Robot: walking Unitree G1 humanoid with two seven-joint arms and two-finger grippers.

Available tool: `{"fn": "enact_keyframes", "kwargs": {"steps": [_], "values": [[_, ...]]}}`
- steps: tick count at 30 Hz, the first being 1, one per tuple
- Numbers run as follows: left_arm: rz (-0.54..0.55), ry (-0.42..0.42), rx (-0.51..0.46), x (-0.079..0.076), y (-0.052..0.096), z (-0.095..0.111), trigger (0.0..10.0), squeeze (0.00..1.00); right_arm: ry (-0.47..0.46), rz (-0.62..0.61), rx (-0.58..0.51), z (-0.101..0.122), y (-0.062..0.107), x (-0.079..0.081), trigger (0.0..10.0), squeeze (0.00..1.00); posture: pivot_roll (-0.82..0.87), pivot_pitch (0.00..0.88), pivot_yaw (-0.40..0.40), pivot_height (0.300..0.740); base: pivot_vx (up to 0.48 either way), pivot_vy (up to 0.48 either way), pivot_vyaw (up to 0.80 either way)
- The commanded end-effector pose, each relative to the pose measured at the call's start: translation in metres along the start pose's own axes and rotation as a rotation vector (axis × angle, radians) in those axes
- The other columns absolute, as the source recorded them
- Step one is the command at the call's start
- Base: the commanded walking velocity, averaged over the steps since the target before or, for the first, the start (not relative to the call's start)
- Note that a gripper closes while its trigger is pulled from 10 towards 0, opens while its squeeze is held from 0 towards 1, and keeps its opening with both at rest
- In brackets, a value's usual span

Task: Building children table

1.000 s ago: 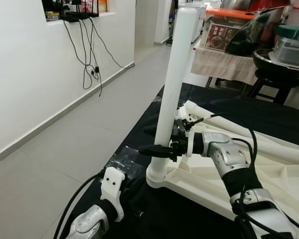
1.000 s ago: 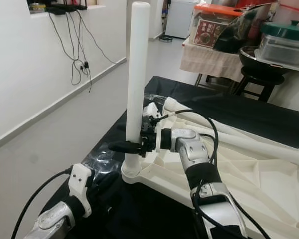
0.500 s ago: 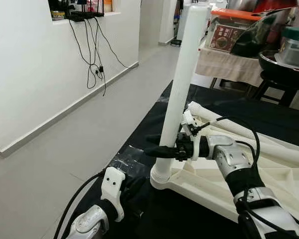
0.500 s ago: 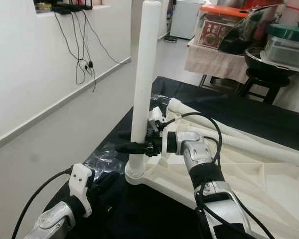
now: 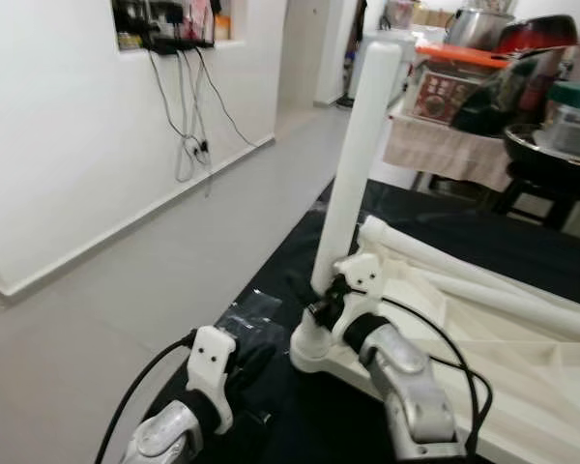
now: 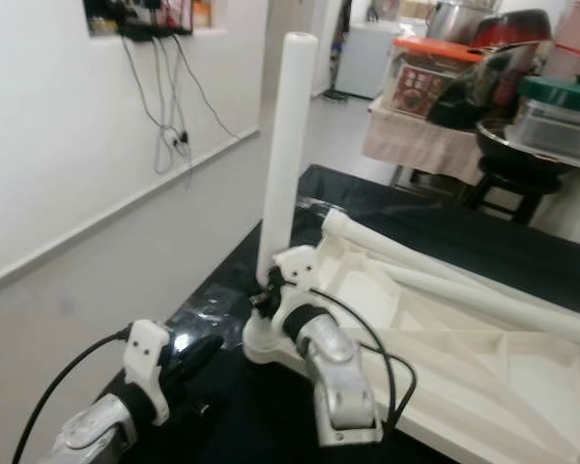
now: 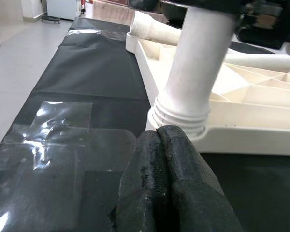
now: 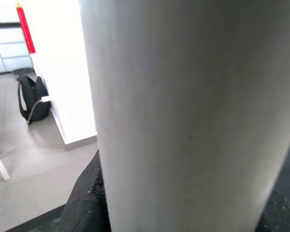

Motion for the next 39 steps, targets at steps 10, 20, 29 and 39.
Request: {"fn": "enact_keyframes", "kwargs": {"steps": [10, 20, 29, 39], "values": [[-0.005, 0.011, 0.022, -0.002, -0.002, -0.007, 10.0, 0.00, -0.030, 0.052, 0.120, -0.021, 0.011, 0.003, 10.0, 1.00, 0.03, 0.000, -0.105, 0.740, 0.000, 0.000, 0.00], [-0.012, 0.019, 0.029, -0.004, -0.006, -0.013, 10.0, 0.00, 0.032, 0.645, 0.033, 0.018, -0.008, -0.020, 10.0, 0.00, 0.05, 0.000, -0.113, 0.740, 0.000, 0.000, 0.00], [-0.008, 0.019, 0.029, -0.003, -0.004, -0.014, 10.0, 0.00, -0.037, 0.754, 0.095, 0.014, -0.018, -0.025, 0.0, 0.00, 0.08, 0.000, -0.119, 0.740, 0.000, 0.000, 0.00], [-0.001, 0.010, 0.044, 0.001, 0.004, -0.017, 10.0, 0.00, -0.101, 0.833, 0.033, 0.009, -0.016, -0.022, 0.0, 0.00, 0.08, 0.000, -0.099, 0.740, 0.000, 0.000, 0.00]]}}
Point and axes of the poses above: a point about 5 cm out from each wrist's last joint towards the gripper, its own y axis pointing back from the gripper into the wrist, its own z axis along the axis of the wrist's last joint, x = y × z, the point moved 2 cm from there along -y, pointing out of the wrist towards the gripper
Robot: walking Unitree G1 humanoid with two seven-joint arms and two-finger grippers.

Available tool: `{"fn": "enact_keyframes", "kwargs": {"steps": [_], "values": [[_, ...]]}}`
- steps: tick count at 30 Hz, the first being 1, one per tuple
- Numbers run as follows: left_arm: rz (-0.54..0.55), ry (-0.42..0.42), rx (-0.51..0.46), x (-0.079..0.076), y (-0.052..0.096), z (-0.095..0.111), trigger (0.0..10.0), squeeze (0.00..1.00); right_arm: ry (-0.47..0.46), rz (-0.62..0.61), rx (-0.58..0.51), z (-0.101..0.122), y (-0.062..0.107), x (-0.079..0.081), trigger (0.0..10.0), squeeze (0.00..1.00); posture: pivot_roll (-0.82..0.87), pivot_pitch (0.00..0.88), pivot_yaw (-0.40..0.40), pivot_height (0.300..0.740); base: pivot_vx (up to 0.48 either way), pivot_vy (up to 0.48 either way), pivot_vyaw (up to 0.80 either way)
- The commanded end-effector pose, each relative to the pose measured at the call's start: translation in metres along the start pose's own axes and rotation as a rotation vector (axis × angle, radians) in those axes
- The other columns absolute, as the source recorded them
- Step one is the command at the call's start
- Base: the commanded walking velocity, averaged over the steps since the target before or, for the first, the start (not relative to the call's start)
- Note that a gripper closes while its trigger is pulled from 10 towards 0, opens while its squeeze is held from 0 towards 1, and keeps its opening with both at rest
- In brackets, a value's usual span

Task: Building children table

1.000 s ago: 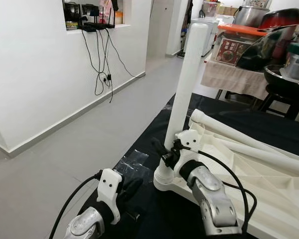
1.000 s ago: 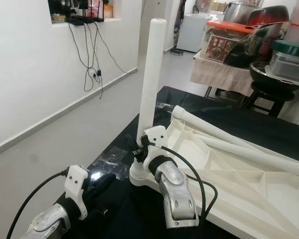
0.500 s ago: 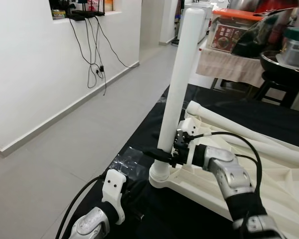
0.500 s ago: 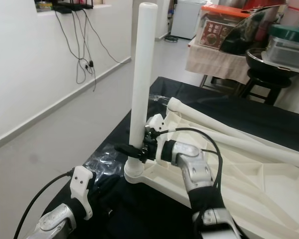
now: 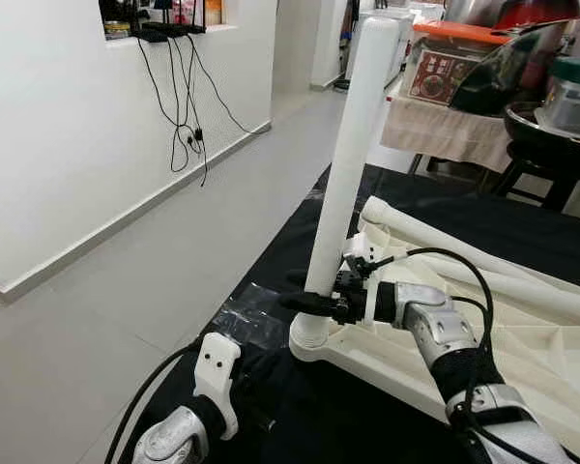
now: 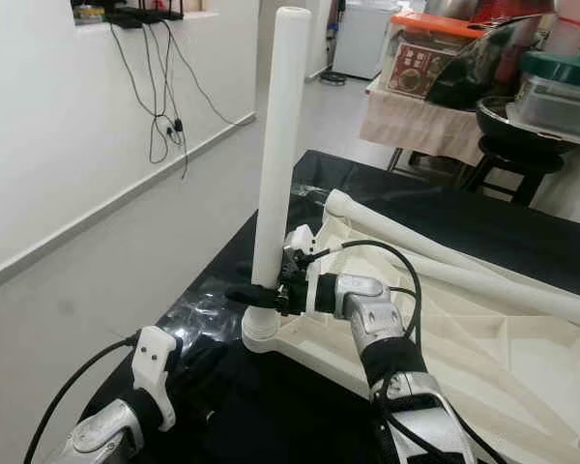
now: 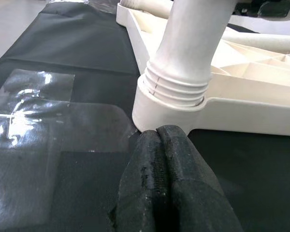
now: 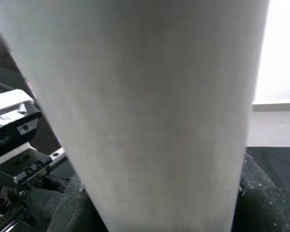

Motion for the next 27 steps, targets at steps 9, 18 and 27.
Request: {"fn": "enact_keyframes", "kwargs": {"steps": [9, 18, 27], "values": [[0.021, 0.003, -0.024, -0.004, 0.005, 0.001, 10.0, 0.00, -0.030, -0.282, -0.120, -0.016, 0.019, 0.005, 0.0, 0.00, 0.10, 0.000, -0.114, 0.740, 0.000, 0.000, 0.00], [0.010, -0.012, 0.022, 0.016, 0.010, 0.002, 10.0, 0.00, -0.014, -0.990, -0.081, -0.040, -0.007, 0.018, 0.0, 0.00, 0.07, 0.000, -0.062, 0.740, 0.000, 0.000, 0.00], [0.013, -0.019, 0.021, 0.020, -0.002, 0.003, 10.0, 0.00, -0.038, -0.918, -0.073, -0.023, -0.018, 0.005, 10.0, 1.00, 0.07, 0.000, -0.061, 0.740, 0.000, 0.000, 0.00]]}}
Point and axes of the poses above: a point about 5 cm out from each wrist's last joint towards the gripper, its own y axis pointing back from the gripper into the wrist, its own z axis along the axis of the wrist's last joint, x = y × z, the point moved 2 cm from there along -y, pointing out of the wrist towards the gripper
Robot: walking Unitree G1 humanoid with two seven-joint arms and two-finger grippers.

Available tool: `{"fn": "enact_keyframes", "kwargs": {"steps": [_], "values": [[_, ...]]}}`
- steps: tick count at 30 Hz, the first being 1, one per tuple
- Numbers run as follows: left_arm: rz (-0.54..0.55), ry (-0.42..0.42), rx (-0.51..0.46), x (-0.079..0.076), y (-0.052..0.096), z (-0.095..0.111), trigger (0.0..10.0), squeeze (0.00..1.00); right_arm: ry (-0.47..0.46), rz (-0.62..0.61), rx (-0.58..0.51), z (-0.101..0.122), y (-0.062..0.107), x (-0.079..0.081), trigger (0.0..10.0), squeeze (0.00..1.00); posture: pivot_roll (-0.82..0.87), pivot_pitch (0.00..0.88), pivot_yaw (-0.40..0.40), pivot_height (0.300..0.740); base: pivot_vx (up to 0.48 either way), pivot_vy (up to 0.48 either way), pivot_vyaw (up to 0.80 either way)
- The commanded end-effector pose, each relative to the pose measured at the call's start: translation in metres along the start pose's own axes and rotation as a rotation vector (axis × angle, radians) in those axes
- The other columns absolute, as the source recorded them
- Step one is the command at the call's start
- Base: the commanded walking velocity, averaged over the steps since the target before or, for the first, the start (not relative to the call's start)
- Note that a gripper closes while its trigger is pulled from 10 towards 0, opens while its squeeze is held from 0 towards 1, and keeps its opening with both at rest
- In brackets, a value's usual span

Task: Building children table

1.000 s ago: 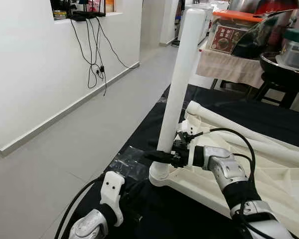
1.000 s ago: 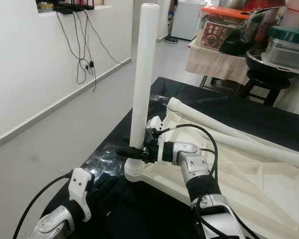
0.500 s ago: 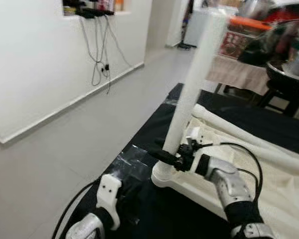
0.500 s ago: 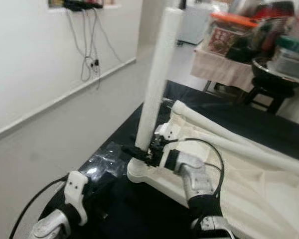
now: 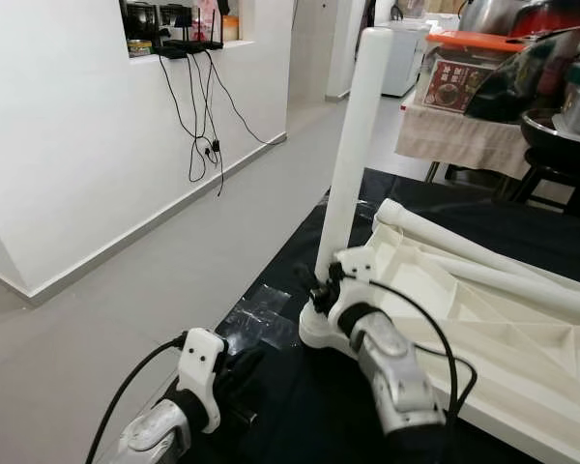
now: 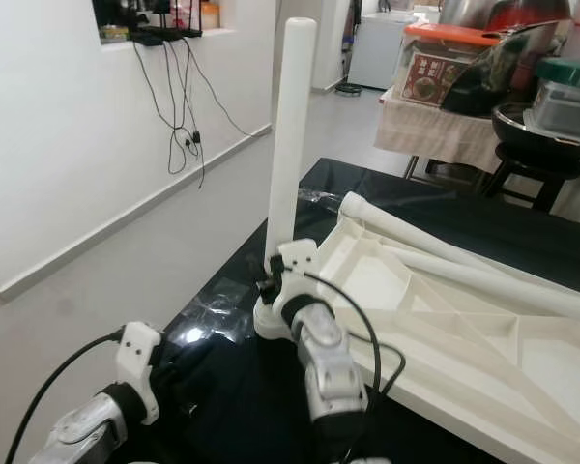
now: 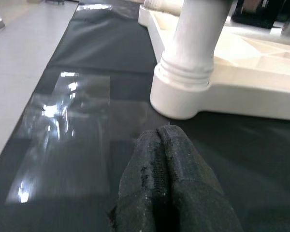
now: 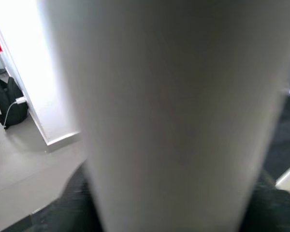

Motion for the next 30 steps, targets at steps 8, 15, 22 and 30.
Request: {"fn": "enact_keyframes", "kwargs": {"steps": [8, 15, 22, 30], "values": [[-0.010, 0.008, 0.007, -0.003, -0.010, -0.003, 10.0, 0.00, 0.086, 0.622, -0.057, 0.037, -0.003, 0.016, 10.0, 0.00, 0.06, 0.000, -0.069, 0.740, 0.000, 0.000, 0.00], [-0.013, 0.008, 0.000, -0.006, -0.011, -0.002, 10.0, 0.00, 0.115, 0.836, -0.018, 0.045, -0.002, 0.005, 10.0, 0.00, 0.07, 0.000, -0.083, 0.740, 0.000, 0.000, 0.00], [-0.012, 0.002, -0.004, -0.009, -0.010, -0.001, 10.0, 0.00, 0.052, 0.816, 0.094, 0.038, -0.017, -0.010, 3.4, 0.00, 0.09, 0.000, -0.080, 0.740, 0.000, 0.000, 0.00], [-0.011, -0.001, -0.011, -0.012, -0.010, 0.000, 10.0, 0.00, -0.047, 0.836, 0.113, 0.030, -0.014, -0.021, 0.0, 0.00, 0.09, 0.000, -0.086, 0.740, 0.000, 0.000, 0.00]]}}
Point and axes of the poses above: a point about 5 cm out from each wrist's last joint towards the gripper, its own y axis pointing back from the gripper into the wrist, its own z axis along the axis of the wrist's last joint, x = y × z, the point moved 2 cm from there along -y, pointing out of the wrist towards the gripper
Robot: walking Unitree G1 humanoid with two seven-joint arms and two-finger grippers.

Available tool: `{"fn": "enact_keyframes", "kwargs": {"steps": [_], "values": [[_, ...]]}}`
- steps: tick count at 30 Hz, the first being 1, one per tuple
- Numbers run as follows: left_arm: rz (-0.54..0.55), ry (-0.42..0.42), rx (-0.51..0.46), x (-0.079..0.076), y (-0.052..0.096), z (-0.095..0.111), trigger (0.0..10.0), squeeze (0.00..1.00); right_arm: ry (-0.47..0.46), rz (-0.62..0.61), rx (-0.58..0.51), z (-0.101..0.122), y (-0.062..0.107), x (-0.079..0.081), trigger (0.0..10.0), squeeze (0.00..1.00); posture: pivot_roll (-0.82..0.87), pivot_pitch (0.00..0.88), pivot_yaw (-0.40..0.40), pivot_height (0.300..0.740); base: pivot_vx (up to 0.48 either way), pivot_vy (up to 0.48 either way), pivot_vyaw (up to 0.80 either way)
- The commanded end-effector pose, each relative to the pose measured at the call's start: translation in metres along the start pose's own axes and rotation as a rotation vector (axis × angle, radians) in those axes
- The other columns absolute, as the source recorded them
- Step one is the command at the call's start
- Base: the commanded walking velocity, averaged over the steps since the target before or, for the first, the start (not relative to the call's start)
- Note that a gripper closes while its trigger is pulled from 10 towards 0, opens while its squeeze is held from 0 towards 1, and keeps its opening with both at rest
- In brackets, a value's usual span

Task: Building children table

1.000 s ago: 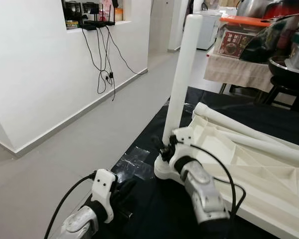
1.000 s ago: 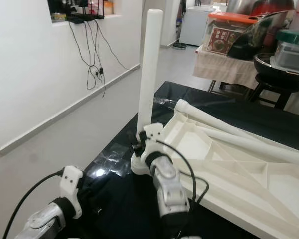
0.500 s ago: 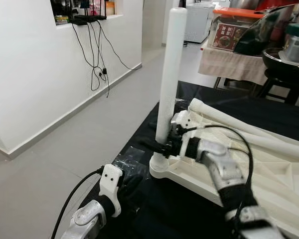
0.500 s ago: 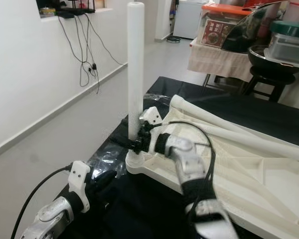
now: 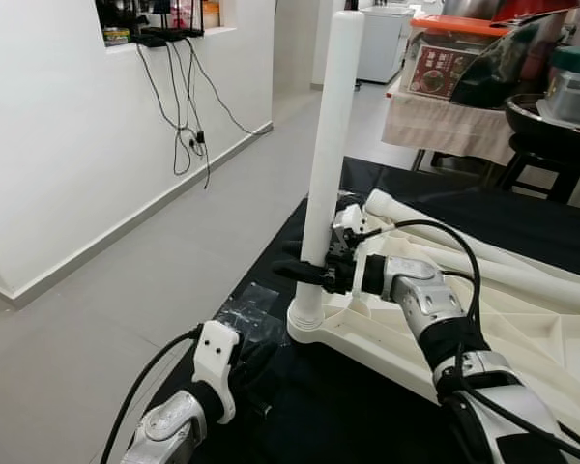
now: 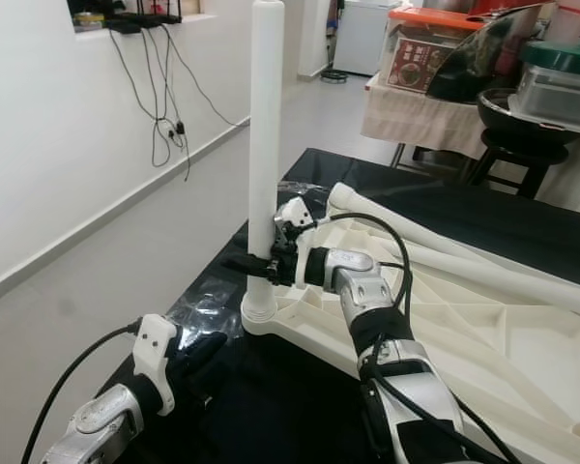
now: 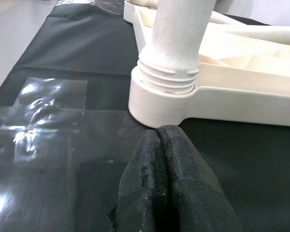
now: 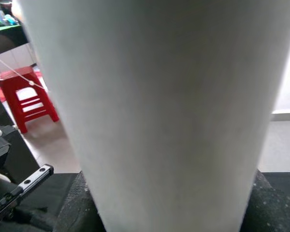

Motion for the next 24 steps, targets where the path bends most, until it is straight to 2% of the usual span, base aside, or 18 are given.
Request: {"fn": "enact_keyframes", "kwargs": {"steps": [1, 6, 9, 10, 12, 13, 14, 15, 16, 17, 18, 21, 22, 24], "values": [[-0.002, -0.008, -0.004, -0.003, 0.000, 0.001, 10.0, 0.00, -0.084, 0.046, -0.003, -0.013, 0.005, 0.003, 0.0, 0.00, 0.09, 0.000, -0.086, 0.740, 0.000, 0.000, 0.00], [-0.004, -0.005, -0.007, -0.005, -0.001, 0.002, 10.0, 0.00, -0.025, 0.040, 0.001, -0.015, 0.015, 0.002, 0.0, 0.00, 0.07, 0.000, -0.084, 0.740, 0.000, 0.000, 0.00], [-0.003, -0.004, -0.011, -0.006, -0.001, 0.003, 10.0, 0.00, 0.026, -0.027, 0.009, -0.019, 0.020, 0.001, 0.0, 0.00, 0.06, 0.000, -0.087, 0.740, 0.000, 0.000, 0.00], [-0.002, -0.004, -0.014, -0.007, 0.000, 0.003, 10.0, 0.00, 0.050, -0.182, 0.030, -0.030, 0.016, 0.002, 0.0, 0.00, 0.05, 0.000, -0.093, 0.740, 0.000, 0.000, 0.00], [-0.002, -0.004, -0.014, -0.007, 0.000, 0.003, 10.0, 0.00, 0.050, -0.182, 0.030, -0.030, 0.016, 0.002, 0.0, 0.00, 0.05, 0.000, -0.093, 0.740, 0.000, 0.000, 0.00], [-0.001, -0.004, -0.016, -0.006, 0.001, 0.004, 10.0, 0.00, -0.029, -0.560, -0.054, -0.043, 0.006, 0.006, 0.0, 0.00, 0.03, 0.000, -0.085, 0.740, 0.000, 0.000, 0.00], [-0.001, -0.004, -0.016, -0.006, 0.001, 0.004, 10.0, 0.00, -0.029, -0.560, -0.054, -0.043, 0.006, 0.006, 0.0, 0.00, 0.03, 0.000, -0.085, 0.740, 0.000, 0.000, 0.00], [-0.002, -0.003, -0.016, -0.005, 0.002, 0.005, 10.0, 0.00, 0.027, -0.651, 0.025, -0.060, -0.005, 0.033, 0.0, 0.00, 0.00, 0.000, -0.052, 0.740, 0.000, 0.000, 0.00], [-0.002, -0.003, -0.016, -0.005, 0.002, 0.005, 10.0, 0.00, 0.027, -0.651, 0.025, -0.060, -0.005, 0.033, 0.0, 0.00, 0.00, 0.000, -0.052, 0.740, 0.000, 0.000, 0.00], [-0.006, -0.004, -0.012, -0.004, 0.003, 0.005, 10.0, 0.00, 0.031, -0.699, 0.001, -0.059, -0.009, 0.048, 0.0, 0.00, -0.01, 0.000, -0.044, 0.740, 0.000, 0.000, 0.00], [-0.008, 0.000, -0.014, -0.005, 0.003, 0.005, 10.0, 0.00, 0.001, -0.704, -0.011, -0.056, -0.009, 0.049, 0.0, 0.00, 0.00, 0.000, -0.056, 0.740, 0.000, 0.000, 0.00], [-0.012, 0.006, -0.013, -0.005, 0.003, 0.006, 10.0, 0.00, -0.007, -0.671, -0.006, -0.057, -0.010, 0.048, 0.0, 0.00, 0.00, 0.000, -0.063, 0.740, 0.000, 0.000, 0.00], [-0.011, 0.007, -0.015, -0.005, 0.003, 0.006, 10.0, 0.00, -0.042, -0.675, 0.008, -0.062, -0.009, 0.046, 0.0, 0.00, 0.01, 0.000, -0.062, 0.740, 0.000, 0.000, 0.00], [-0.011, 0.007, -0.015, -0.005, 0.003, 0.006, 10.0, 0.00, -0.042, -0.675, 0.008, -0.062, -0.009, 0.046, 0.0, 0.00, 0.01, 0.000, -0.062, 0.740, 0.000, 0.000, 0.00]]}}
Point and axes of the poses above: a point about 5 cm out from each wrist's last joint towards the gripper, its own y axis pointing back from the gripper into the wrist, its own z axis along the axis of the wrist's last joint, x = y × z, the point moved 2 cm from there along -y, pointing out of the wrist towards the gripper
